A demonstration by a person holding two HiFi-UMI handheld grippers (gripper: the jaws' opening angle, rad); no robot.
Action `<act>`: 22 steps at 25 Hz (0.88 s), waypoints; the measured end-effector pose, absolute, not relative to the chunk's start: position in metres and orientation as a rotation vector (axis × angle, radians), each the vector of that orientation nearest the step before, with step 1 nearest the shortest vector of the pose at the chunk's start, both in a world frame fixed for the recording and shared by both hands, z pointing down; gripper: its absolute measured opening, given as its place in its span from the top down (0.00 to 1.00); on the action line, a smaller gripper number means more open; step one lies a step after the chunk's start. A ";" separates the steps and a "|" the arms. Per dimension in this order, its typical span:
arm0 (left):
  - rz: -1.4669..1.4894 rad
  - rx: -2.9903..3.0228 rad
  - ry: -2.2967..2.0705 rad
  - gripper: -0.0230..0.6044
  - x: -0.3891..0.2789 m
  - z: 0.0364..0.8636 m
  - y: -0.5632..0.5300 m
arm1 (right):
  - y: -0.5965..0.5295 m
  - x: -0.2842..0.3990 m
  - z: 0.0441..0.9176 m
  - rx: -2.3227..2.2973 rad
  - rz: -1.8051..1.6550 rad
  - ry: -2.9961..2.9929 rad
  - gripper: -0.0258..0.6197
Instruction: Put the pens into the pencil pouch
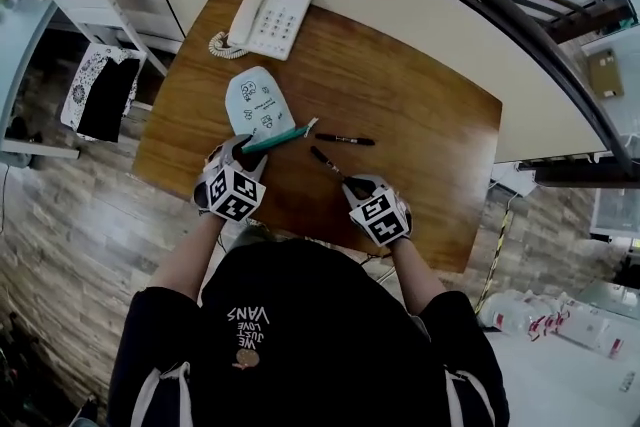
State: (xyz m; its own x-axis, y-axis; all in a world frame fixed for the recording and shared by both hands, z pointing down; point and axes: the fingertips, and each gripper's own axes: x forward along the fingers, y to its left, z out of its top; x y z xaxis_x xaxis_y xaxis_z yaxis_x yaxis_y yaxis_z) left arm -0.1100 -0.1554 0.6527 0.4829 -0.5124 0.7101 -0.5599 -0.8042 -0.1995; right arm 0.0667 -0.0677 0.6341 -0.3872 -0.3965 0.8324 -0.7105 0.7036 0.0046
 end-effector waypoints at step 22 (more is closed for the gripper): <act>0.941 2.738 -0.882 0.92 -0.086 0.610 -0.149 | -0.075 -0.005 0.630 0.863 0.587 -2.053 0.89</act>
State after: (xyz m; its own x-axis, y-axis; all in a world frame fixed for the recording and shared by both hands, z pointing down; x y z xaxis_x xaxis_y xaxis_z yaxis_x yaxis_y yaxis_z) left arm -0.0857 -0.1488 0.6105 0.6377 -0.4900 0.5943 -0.5615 -0.8239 -0.0768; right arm -0.0048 -0.0753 0.6302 -0.4344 -0.3681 0.8221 -0.7471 0.6571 -0.1006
